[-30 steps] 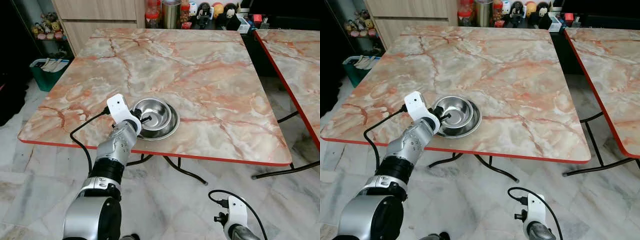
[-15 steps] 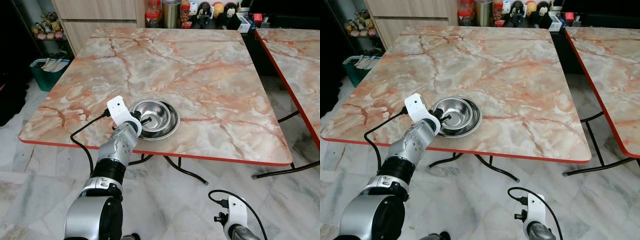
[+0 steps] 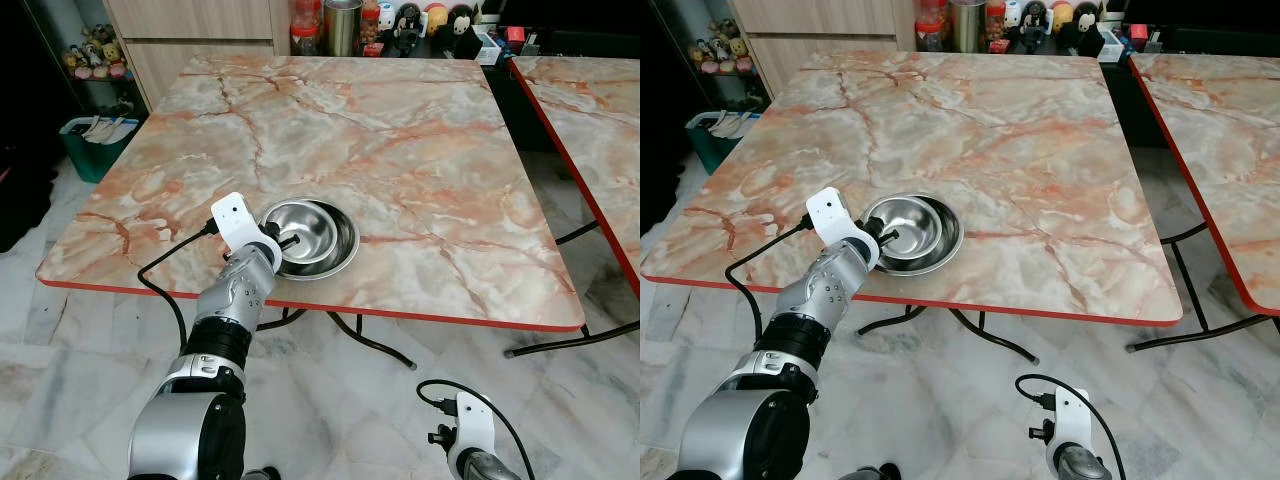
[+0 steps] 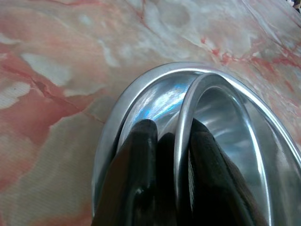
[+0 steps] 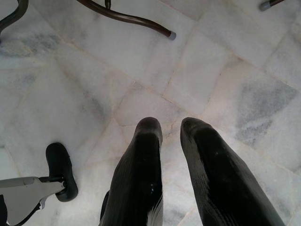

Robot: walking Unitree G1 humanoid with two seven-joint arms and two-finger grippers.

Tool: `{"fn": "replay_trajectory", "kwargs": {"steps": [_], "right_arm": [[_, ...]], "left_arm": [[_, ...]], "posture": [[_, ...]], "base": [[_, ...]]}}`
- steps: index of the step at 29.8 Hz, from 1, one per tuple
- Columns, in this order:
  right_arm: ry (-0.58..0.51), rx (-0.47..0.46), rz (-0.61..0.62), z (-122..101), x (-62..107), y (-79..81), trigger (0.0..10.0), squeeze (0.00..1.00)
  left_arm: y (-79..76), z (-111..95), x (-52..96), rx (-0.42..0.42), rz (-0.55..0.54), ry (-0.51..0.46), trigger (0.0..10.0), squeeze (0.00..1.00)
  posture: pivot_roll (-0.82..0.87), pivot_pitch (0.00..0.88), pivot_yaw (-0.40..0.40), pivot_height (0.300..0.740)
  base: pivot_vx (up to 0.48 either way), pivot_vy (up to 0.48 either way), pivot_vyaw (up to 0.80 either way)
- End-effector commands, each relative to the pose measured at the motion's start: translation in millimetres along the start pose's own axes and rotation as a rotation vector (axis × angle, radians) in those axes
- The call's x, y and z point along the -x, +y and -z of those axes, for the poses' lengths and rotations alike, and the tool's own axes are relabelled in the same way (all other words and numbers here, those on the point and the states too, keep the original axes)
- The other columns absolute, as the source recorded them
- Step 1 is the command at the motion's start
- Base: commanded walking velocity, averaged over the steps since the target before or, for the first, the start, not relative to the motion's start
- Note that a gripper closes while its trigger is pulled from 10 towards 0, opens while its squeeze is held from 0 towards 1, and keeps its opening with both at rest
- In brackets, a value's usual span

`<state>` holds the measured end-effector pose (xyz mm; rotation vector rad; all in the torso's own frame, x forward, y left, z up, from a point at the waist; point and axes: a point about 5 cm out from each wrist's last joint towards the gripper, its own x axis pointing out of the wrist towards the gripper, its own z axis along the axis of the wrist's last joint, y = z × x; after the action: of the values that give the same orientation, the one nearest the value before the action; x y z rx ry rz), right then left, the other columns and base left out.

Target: Setting the table

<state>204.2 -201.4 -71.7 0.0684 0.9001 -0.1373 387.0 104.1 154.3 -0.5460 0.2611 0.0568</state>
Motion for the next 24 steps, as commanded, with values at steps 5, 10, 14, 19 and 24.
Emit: {"fn": "replay_trajectory", "kwargs": {"steps": [5,10,14,19,24], "right_arm": [[0.010,-0.009,0.001,2.8,0.3,0.6,10.0,0.00],[0.010,-0.008,0.001,2.8,0.3,0.6,10.0,0.00],[0.010,-0.009,0.001,3.0,0.4,0.5,10.0,0.00],[0.010,-0.008,0.001,3.0,0.3,0.5,10.0,0.00],[0.010,-0.009,0.001,2.9,0.3,0.5,10.0,0.00]], "left_arm": [[-3.9,-5.0,-1.3,-0.015,-0.004,-0.012,10.0,0.00],[-5.4,-5.2,-1.3,-0.021,0.007,-0.009,10.0,0.00],[-7.0,-5.0,-1.1,-0.063,0.024,-0.003,10.0,0.40],[-6.9,-4.9,-1.1,-0.071,0.018,-0.002,10.0,0.00],[-7.3,-5.1,-1.2,-0.078,0.024,-0.003,10.0,0.00]], "posture": [[0.02,0.116,0.027,0.736],[0.02,0.116,0.027,0.736],[0.02,0.115,0.026,0.736],[0.02,0.115,0.025,0.736],[0.02,0.116,0.025,0.736]], "base": [[0.000,0.000,0.00],[0.000,0.000,0.00],[0.000,0.000,0.00],[0.000,0.000,0.00],[0.000,0.000,0.00]]}}
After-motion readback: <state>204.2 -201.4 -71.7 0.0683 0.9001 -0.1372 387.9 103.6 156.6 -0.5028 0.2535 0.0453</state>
